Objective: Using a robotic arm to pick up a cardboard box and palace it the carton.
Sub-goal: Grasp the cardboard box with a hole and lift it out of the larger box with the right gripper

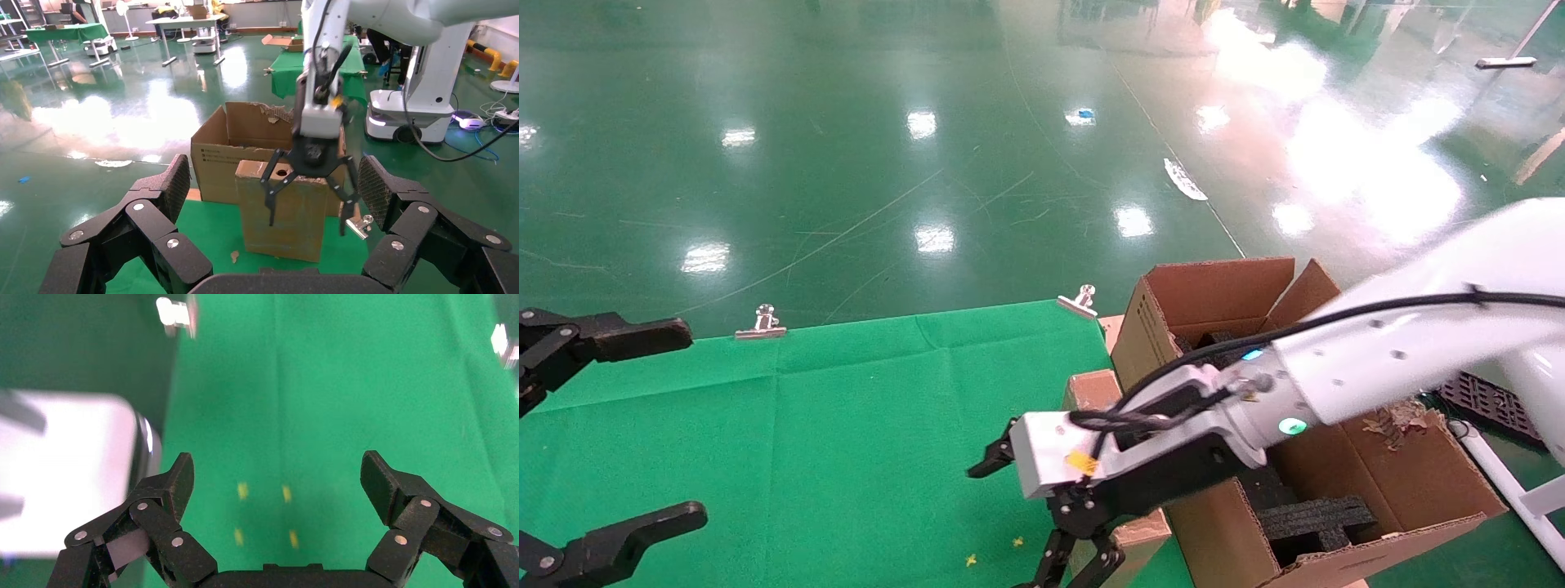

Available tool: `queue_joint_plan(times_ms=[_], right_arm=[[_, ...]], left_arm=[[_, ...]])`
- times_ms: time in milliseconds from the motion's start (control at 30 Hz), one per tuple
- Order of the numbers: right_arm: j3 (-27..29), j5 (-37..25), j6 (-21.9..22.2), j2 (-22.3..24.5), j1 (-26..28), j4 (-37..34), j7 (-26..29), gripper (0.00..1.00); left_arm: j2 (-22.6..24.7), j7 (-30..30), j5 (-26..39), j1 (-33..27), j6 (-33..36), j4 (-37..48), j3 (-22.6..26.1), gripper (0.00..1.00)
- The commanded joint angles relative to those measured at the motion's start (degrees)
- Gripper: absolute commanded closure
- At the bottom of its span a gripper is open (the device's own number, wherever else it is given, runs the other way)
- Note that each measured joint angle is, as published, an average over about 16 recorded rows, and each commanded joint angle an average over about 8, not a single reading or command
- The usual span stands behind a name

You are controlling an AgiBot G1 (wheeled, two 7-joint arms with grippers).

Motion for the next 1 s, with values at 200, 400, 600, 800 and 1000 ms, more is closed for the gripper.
queue_joint_plan(times_ms=[200, 400, 600, 800, 1000], right_arm=[[-9.59, -6.23, -0.79, -0.99, 12.37, 0.01, 4.89, 0.00], [-17.31, -3.50, -1.05, 1.22, 22.15, -0.07, 7.18, 0.00], [-26.85, -2.95, -1.00, 2.38, 29.06, -0.03, 8.92, 0.00], [-35.69, -3.65, -0.73, 1.56, 33.77, -0.01, 10.59, 0.00], [-42.72, -3.70, -0.32, -0.55, 37.54, 0.00, 12.42, 0.00]], left_arm=[[-0.01, 0.02, -0.02, -0.01, -0.01, 0.00, 0.03, 0.00], [-0.02, 0.03, -0.04, -0.01, -0.02, 0.00, 0.06, 0.00], [-0.03, 0.04, -0.06, -0.02, -0.03, 0.00, 0.08, 0.00], [-0.04, 0.05, -0.07, -0.02, -0.04, 0.00, 0.11, 0.00], [-0.05, 0.07, -0.09, -0.03, -0.06, 0.00, 0.13, 0.00]])
